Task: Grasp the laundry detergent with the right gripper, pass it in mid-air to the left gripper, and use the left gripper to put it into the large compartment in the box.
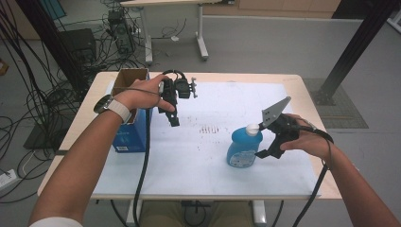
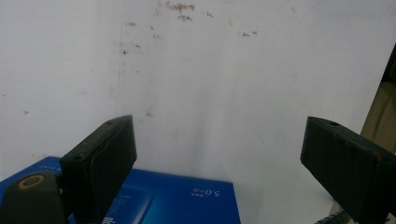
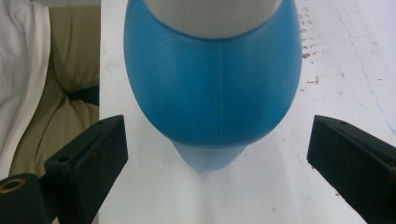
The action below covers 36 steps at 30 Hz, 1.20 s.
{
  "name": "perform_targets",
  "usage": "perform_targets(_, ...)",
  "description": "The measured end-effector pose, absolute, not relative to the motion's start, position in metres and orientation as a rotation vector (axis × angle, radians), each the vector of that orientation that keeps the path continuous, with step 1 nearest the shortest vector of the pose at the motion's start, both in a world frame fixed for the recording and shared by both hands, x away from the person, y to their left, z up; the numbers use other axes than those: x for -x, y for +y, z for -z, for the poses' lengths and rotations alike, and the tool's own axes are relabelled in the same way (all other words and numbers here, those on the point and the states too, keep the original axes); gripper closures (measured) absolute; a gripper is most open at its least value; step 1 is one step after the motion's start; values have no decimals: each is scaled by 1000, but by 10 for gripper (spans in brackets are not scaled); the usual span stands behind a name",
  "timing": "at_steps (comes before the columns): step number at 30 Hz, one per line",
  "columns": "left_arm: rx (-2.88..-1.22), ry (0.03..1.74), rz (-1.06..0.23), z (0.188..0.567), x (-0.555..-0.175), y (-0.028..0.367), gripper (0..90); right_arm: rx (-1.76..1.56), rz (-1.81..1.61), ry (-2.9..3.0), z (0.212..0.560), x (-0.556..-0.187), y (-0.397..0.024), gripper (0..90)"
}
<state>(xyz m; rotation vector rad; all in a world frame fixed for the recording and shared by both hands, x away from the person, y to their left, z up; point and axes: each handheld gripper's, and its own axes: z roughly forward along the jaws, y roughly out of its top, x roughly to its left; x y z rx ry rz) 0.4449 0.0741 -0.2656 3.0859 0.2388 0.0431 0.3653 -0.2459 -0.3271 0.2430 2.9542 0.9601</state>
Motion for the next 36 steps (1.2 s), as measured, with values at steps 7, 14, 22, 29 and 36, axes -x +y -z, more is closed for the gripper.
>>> perform_targets(7,-3089,238,-38,267,-445,74,109,-256,-992,2941,330,-366,-247,42)
perform_targets(14,-3089,241,-34,268,-445,74,110,-255,-999,2944,334,-367,-246,40)
perform_targets(22,-3092,240,-29,269,-446,74,110,-248,-1010,2936,337,-367,-245,40)
perform_targets(29,-3090,243,-29,270,-445,74,110,-250,-1019,2930,342,-367,-244,40)
perform_targets(36,-3093,240,-26,270,-445,73,110,-243,-1054,2922,345,-367,-243,42)
